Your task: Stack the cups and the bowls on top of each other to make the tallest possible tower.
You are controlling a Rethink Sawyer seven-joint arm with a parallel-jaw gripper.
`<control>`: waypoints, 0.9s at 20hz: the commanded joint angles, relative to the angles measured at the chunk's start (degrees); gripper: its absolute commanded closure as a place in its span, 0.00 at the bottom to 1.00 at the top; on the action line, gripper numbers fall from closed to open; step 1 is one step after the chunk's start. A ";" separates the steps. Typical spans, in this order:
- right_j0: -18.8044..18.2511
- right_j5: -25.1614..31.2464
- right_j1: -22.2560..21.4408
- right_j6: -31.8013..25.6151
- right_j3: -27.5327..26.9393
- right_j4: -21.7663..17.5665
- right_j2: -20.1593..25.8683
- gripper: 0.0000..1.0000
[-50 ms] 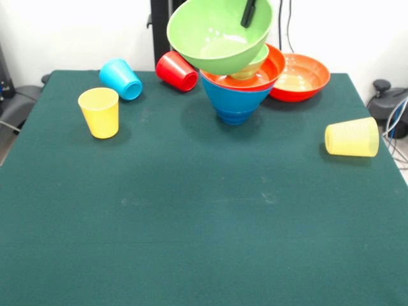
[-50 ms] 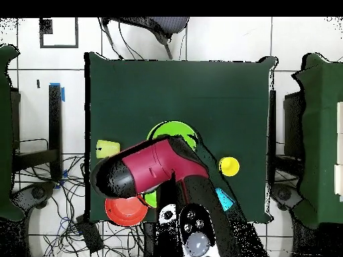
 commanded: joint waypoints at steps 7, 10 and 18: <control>2.59 -2.59 3.14 9.44 -2.18 -3.82 -5.05 1.00; 1.85 -2.10 3.95 7.66 -3.27 -2.84 -4.74 1.00; 0.83 1.03 7.54 4.83 -9.99 -1.71 -4.46 1.00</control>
